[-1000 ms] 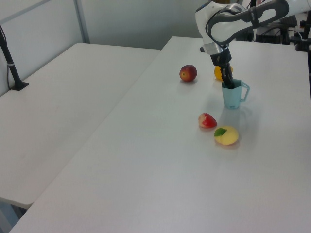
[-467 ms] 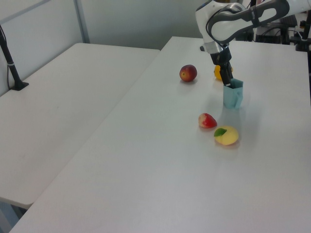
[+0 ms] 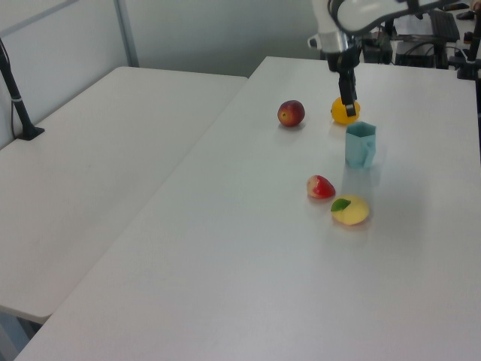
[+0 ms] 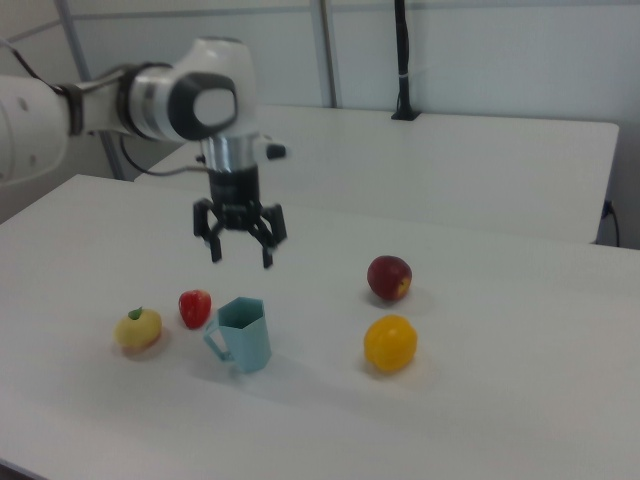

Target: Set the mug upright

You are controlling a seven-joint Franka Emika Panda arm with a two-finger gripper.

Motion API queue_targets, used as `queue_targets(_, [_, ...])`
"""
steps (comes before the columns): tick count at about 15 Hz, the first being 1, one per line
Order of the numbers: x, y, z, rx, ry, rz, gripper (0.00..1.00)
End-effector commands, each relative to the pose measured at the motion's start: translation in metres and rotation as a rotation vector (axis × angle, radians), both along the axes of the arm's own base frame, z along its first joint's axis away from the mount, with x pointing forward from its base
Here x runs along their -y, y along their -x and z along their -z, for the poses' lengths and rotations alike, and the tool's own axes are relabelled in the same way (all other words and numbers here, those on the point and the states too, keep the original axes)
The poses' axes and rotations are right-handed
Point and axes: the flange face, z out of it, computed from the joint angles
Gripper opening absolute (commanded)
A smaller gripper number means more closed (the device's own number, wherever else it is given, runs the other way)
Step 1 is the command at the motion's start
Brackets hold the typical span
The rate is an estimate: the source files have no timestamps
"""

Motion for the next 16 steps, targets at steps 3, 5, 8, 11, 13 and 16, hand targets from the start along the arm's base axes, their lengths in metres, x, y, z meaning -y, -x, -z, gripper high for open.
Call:
queue_targets(3, [-0.063, 0.038, -0.105, 0.155, 0.015, 0.284, 1.00])
queue_targets(5, [-0.078, 0.055, -0.126, 0.146, -0.019, 0.338, 1.00])
queue_targets(8, [-0.100, 0.086, -0.162, 0.149, -0.061, 0.306, 1.00])
queue_targets(11, [-0.105, 0.102, -0.178, 0.155, -0.097, 0.294, 1.00])
queue_targets(13, [-0.093, 0.107, -0.181, 0.169, -0.135, 0.266, 1.00])
queue_targets(16, [-0.077, 0.099, -0.184, 0.223, -0.162, 0.172, 1.00])
